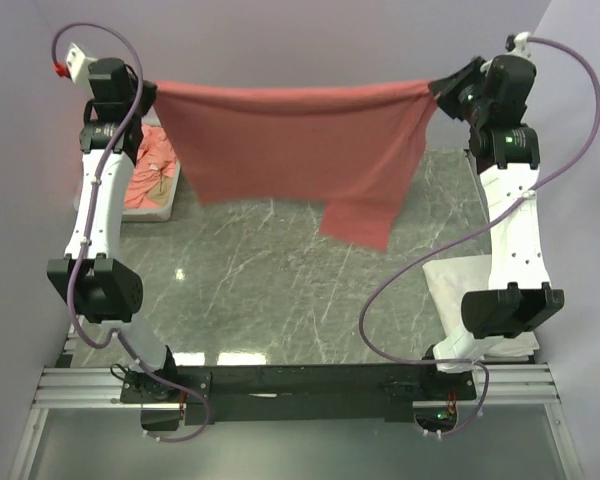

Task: Fold and stack the t-shirts
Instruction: Fold the tshirt

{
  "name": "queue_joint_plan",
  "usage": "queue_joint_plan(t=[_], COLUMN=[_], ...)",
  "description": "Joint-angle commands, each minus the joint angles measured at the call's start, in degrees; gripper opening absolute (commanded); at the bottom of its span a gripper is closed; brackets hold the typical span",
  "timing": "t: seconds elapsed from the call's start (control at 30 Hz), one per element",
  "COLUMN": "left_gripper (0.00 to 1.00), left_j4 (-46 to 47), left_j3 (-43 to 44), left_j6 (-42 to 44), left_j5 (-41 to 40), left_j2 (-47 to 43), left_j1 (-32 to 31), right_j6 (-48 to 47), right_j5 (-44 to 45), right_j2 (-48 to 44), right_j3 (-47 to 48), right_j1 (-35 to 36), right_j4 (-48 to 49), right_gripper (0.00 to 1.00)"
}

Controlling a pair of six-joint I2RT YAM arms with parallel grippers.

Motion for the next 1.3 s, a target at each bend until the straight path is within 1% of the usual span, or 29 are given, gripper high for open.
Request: queue_joint_plan(t=[0.0,0.03,0.1,0.13,0.2,0.23,0.27,0.3,0.33,0.37,0.4,0.43,0.47,0.5,0.53,0.57,0.6,0.73,0.8,0.9,1.03,1.07,1.13,1.27], left_gripper=[0.0,0.0,0.0,0.0,0.0,0.0,0.0,0.0,0.0,0.01,0.0,0.0,0.0,0.0,0.0,0.0,0.0,0.0,0.0,0.0,0.0,0.0,0.0,0.0], left_j4=[4.51,4.59,5.03,5.38,6.7,7.57,9.15,9.95,10.39,10.66,11.18,11.88,12.58,14.07,14.52,14.7,15.83,17.43,16.38,12.87,9.78,9.52,9.17,7.85], left_j3=[11.78,12.31,10.75,9.43,2.77,-0.04,-6.08,-9.18,-12.08,-17.6,-20.61,-26.9,-30.1,-33.18,-36.17,-41.5,-44.08,-56.38,-58.69,-61.68,-67.55,-68.7,-71.42,-74.6], left_j6=[1.98,1.97,1.54,1.45,0.92,0.74,0.48,-0.04,-0.4,-0.83,-1.97,-2.68,-3.38,-5.13,-6.1,-7.24,-9.17,-13.05,-14.37,-15.34,-16.13,-16.31,-16.4,-15.7], left_j5=[1.88,2.15,2.85,3.03,3.21,2.86,2.77,2.77,2.77,2.68,3.12,3.56,3.99,4.35,4.96,6.01,6.37,6.37,5.32,3.31,0.4,-0.04,-1.01,-2.15], left_j2=[1.09,1.62,1.28,0.84,-1.88,-3.11,-5.39,-6.45,-7.42,-8.82,-9.62,-10.32,-11.55,-12.08,-12.44,-12.87,-13.05,-13.41,-13.41,-14.63,-19.81,-22.43,-25.78,-29.13], left_j1=[2.08,2.43,2.96,3.13,3.31,3.31,3.23,3.31,3.31,3.49,3.4,3.49,3.57,3.75,4.19,4.37,4.45,4.54,4.37,4.45,4.45,4.45,4.46,4.45], right_j6=[0.29,0.46,0.73,0.9,1.52,1.69,1.87,2.22,2.4,2.66,3.27,3.62,3.98,4.33,4.33,4.42,4.33,3.63,2.58,1.26,0.38,0.29,-0.06,0.03], right_j5=[1.03,0.94,0.33,0.06,-0.55,-0.81,-0.9,-0.99,-1.25,-1.43,-1.61,-2.3,-2.57,-2.84,-3.36,-3.45,-3.54,-5.03,-5.39,-3.55,-4.07,-4.07,-3.81,-4.42], right_j2=[0.81,1.69,0.83,-0.05,-2.42,-5.04,-6.46,-9.09,-10.24,-11.39,-13.49,-14.38,-15.08,-16.13,-16.58,-16.67,-16.67,-15.36,-14.31,-14.04,-14.65,-15.0,-16.49,-21.06], right_j3=[10.39,11.1,9.62,5.09,-1.43,-8.25,-11.97,-15.66,-22.66,-26.12,-29.73,-36.46,-39.84,-45.44,-48.1,-50.57,-54.68,-62.71,-64.91,-69.38,-73.44,-74.31,-76.51,-79.94], right_j1=[-0.48,-0.48,-0.39,-0.39,-0.48,-0.39,-0.39,-0.39,-0.48,-0.39,-0.39,-0.48,-0.39,-0.39,-0.39,-0.48,-0.39,-0.39,-0.39,-0.39,-0.39,-0.39,-0.56,-0.48], right_j4=[6.51,6.24,5.98,7.11,9.04,10.79,11.86,13.69,14.41,15.02,15.9,17.65,18.36,19.5,20.3,20.74,21.44,22.41,21.98,19.35,17.67,17.32,16.0,13.72], right_gripper=[0.0,0.0,0.0,0.0,0.0,0.0,0.0,0.0,0.0,0.0,0.0,0.0,0.0,0.0,0.0,0.0,0.0,0.0,0.0,0.0,0.0,0.0,0.0,0.0])
